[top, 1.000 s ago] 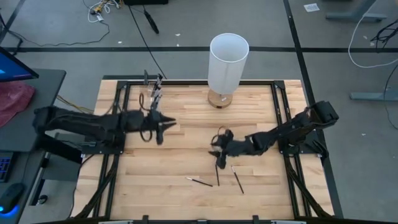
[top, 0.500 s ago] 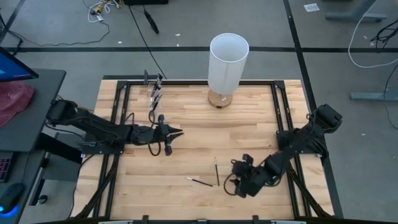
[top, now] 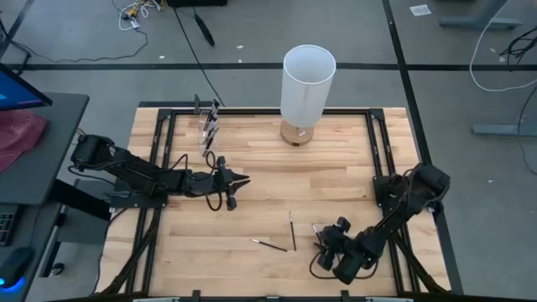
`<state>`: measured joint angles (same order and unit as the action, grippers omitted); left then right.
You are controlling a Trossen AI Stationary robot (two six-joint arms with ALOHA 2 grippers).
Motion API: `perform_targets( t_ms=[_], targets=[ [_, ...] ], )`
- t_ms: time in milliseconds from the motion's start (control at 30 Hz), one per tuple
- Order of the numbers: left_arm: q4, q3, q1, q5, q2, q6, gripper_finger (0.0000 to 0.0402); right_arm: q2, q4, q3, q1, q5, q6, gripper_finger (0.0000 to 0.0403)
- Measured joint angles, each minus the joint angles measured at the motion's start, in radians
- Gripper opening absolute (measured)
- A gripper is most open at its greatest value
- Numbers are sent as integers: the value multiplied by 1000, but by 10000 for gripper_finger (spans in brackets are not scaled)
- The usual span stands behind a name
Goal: Put items in baskets/containers
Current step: Put the black eyeshadow brush into the transparent organizer
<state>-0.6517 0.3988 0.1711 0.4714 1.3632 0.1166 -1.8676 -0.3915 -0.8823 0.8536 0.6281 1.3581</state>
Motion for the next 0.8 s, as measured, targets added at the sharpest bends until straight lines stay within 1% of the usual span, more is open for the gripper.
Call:
perform_targets(
  t_ms=[167,367,467,533,600,800],
  targets=[
    [-19,0,-1,0,0,-5,60,-88,15,4,46,162,73,156],
    [-35,0,-5,7,0,-7,60,-160,82,30,62,316,81,75],
    [-38,0,-5,7,0,-8,60,-187,94,32,62,368,78,36],
    [-38,0,-5,7,0,-8,60,-195,95,32,62,382,74,16],
    [-39,0,-5,7,0,-8,60,-199,94,32,62,396,70,10],
    [-39,0,-5,5,0,-6,60,-188,82,32,55,376,67,11]
  ],
)
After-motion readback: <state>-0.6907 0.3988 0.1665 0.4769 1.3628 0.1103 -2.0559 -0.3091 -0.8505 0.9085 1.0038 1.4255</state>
